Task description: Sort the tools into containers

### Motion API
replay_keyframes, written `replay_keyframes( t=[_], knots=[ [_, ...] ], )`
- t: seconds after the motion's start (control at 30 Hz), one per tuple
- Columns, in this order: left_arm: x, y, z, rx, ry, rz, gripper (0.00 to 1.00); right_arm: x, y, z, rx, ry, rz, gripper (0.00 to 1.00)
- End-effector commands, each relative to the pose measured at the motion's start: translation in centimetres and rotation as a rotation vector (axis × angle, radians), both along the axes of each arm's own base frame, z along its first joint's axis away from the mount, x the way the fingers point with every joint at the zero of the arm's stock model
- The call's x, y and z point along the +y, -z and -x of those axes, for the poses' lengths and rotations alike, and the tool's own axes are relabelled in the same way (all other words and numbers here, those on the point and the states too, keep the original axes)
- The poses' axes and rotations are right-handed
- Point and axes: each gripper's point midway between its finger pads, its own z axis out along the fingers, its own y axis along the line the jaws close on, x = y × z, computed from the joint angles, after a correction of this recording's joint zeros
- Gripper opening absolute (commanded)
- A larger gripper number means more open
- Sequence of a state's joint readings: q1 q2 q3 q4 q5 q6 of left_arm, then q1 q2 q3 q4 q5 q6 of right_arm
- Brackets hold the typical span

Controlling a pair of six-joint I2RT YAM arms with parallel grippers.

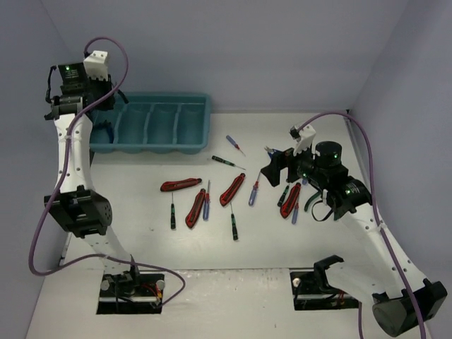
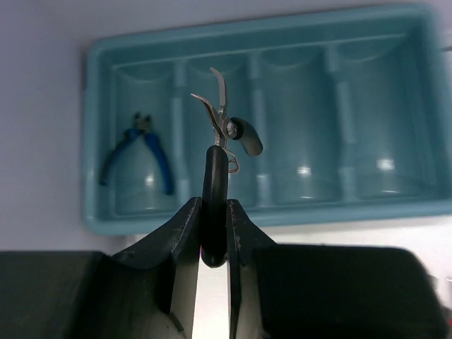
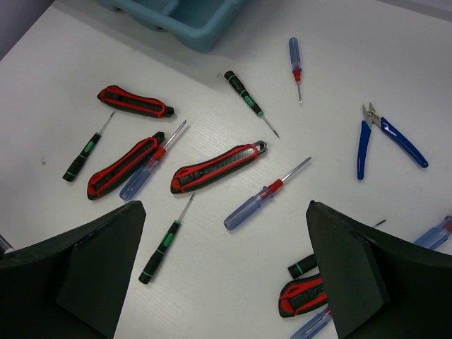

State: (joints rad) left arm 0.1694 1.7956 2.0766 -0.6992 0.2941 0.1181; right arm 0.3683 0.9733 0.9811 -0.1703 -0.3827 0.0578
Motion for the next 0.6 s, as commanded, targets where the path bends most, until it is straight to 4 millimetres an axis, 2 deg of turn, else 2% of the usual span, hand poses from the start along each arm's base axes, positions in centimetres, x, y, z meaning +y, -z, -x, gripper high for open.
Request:
replay_keyframes(
  t=[0.0, 0.13, 0.2, 0.27, 0.33, 0.57],
  knots=[
    [5.5, 2.3, -3.3, 0.032, -0.062, -0.214, 0.00, 0.4, -0.9, -0.6, -0.013, 0.025, -0.050, 0.96],
    [9.4, 4.1, -5.8, 0.059, -0.111, -0.308, 0.00, 1.0, -0.1, -0.7, 0.037, 0.016, -0.071, 0.96],
    [10.7, 4.9, -6.7, 0.066, -0.128, -0.315, 0.00, 1.3, 0.6, -0.9, 0.066, 0.015, -0.074, 0.96],
    [11.5, 5.8, -7.4, 0.071, -0.140, -0.331, 0.00, 1.4, 1.0, -1.2, 0.082, 0.015, -0.068, 0.96],
    [12.2, 7.6, -8.5, 0.088, -0.143, -0.351, 0.00, 1.5, 1.5, -1.6, 0.093, 0.015, -0.056, 0.96],
    [13.9, 10.5, -10.2, 0.083, -0.163, -0.341, 0.00, 1.7, 3.0, -2.9, 0.134, 0.022, -0.025, 0.96]
  ],
)
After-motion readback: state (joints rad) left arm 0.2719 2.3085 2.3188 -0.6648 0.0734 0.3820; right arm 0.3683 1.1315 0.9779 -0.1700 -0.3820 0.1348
